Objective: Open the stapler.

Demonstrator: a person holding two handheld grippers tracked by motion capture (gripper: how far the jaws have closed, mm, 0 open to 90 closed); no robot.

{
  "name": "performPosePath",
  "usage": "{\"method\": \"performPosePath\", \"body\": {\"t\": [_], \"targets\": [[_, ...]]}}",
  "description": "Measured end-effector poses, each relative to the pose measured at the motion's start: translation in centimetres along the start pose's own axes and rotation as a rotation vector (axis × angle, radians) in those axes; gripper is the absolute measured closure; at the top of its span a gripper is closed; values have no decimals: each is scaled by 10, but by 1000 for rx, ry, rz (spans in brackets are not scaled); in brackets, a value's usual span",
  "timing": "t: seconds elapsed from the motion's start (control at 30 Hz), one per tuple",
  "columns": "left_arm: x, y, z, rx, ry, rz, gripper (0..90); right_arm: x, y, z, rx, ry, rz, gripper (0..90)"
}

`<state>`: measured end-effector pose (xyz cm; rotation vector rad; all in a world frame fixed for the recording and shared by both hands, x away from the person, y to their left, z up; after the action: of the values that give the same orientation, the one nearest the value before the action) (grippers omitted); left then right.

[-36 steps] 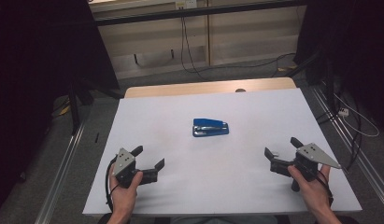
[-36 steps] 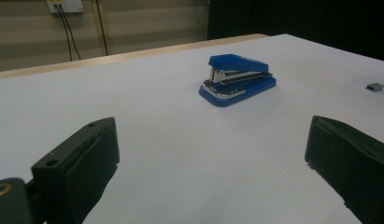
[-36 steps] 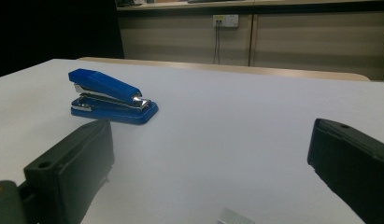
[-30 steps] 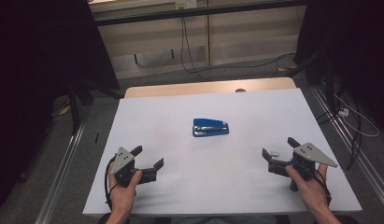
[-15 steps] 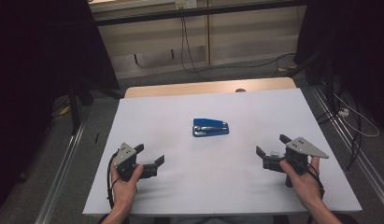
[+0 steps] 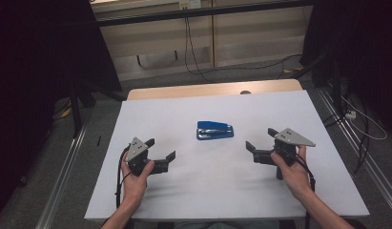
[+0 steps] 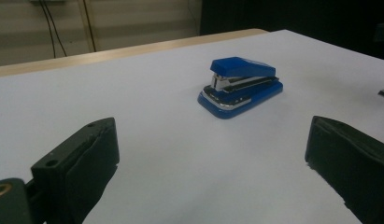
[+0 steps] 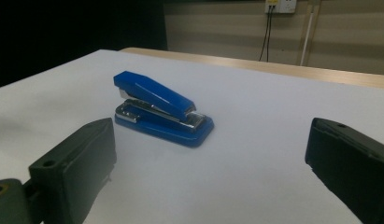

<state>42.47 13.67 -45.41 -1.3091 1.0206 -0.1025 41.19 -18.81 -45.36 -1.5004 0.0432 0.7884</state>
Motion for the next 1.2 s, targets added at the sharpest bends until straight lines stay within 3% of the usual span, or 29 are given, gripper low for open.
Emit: {"method": "performPosePath", "body": {"t": [0.17, 0.33, 0.4, 0.47, 0.53, 0.63, 0.7, 0.83, 0.93, 1.1, 1.2], "targets": [[-3, -1, -3, 24, -5, -3, 33, 5, 8, 10, -46, -20, 53, 15], [-1, -5, -2, 32, -37, 0, 42, 5, 2, 17, -75, -22, 30, 19], [2, -8, -4, 41, -27, 9, 53, 5, 1, 18, -69, -23, 27, 24], [5, -12, -7, 43, -19, 0, 65, 8, -1, 24, -92, -52, 38, 34], [10, -15, -10, 63, -11, 9, 65, 9, -3, 26, -97, -50, 36, 36], [16, -19, -14, 58, 10, 6, 67, 14, -10, 28, -103, -51, 20, 39], [23, -25, -16, 82, 17, 5, 67, 18, -15, 27, -117, -21, 13, 44], [31, -29, -18, 70, 47, 1, 67, 25, -19, 29, -120, -31, 13, 45], [39, -33, -18, 86, 48, 9, 65, 32, -23, 32, -143, -26, -5, 20], [52, -35, -19, 93, 45, 28, 58, 42, -24, 38, -129, -56, 7, 11], [60, -37, -24, 135, 44, 54, 58, 50, -23, 42, -135, -69, 22, 22]]}}
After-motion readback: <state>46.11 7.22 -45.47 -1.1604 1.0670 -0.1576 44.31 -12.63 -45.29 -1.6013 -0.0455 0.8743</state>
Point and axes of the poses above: each handheld gripper's, and its own axes: x roughly forward along the jaws, y roughly out of its underside, z roughly to its left, the point moved 9 cm from there along x, roughly forward along the jaws, and after that the axes turned 12 degrees about z, right-handed, at the moved point
